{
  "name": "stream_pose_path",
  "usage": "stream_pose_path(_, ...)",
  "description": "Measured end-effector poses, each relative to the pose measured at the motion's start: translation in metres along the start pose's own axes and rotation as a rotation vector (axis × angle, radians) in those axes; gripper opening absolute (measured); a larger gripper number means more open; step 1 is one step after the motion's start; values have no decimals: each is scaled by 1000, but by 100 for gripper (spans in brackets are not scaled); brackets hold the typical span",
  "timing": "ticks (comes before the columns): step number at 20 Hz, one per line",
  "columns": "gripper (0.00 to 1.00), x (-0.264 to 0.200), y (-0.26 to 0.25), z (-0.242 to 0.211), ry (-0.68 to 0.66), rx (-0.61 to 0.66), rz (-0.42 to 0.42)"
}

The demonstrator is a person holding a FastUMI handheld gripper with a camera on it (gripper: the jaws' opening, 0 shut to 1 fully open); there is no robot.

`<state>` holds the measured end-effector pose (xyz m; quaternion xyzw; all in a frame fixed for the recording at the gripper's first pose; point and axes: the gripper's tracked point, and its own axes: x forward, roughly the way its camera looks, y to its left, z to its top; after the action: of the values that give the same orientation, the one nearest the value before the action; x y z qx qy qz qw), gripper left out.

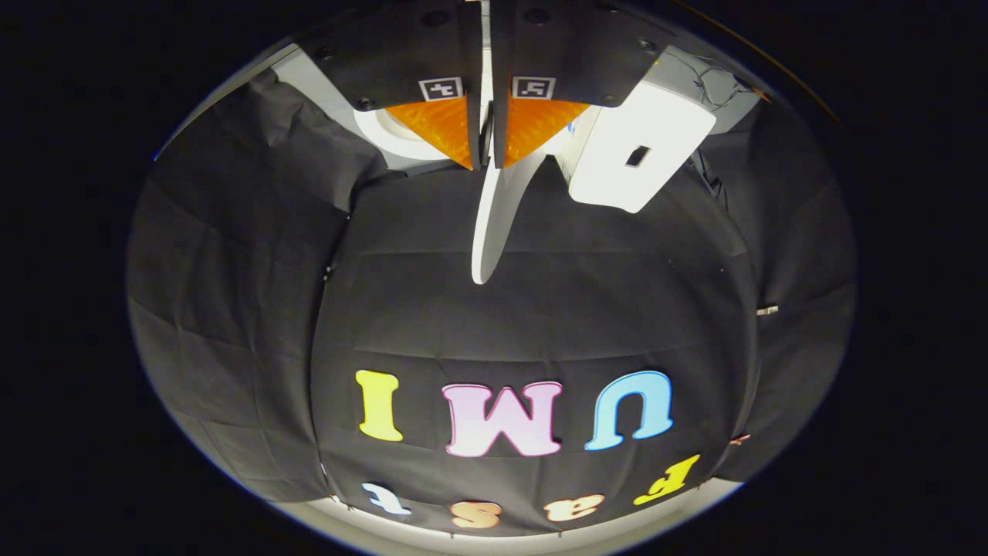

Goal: Open the toilet lid.

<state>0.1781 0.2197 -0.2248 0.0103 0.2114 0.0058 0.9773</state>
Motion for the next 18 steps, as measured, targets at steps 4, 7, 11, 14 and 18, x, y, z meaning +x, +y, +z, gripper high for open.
stream_pose_path(4,9,-3,36,7,-26,-45,17)
stream_pose_path(7,10,-5,66,10,-38,-71,42)
stream_pose_path(11,10,-9,101,11,-46,-103,74)
stream_pose_path(14,10,-9,127,11,-53,-125,102)
stream_pose_path(18,10,-12,158,5,-46,-151,140)
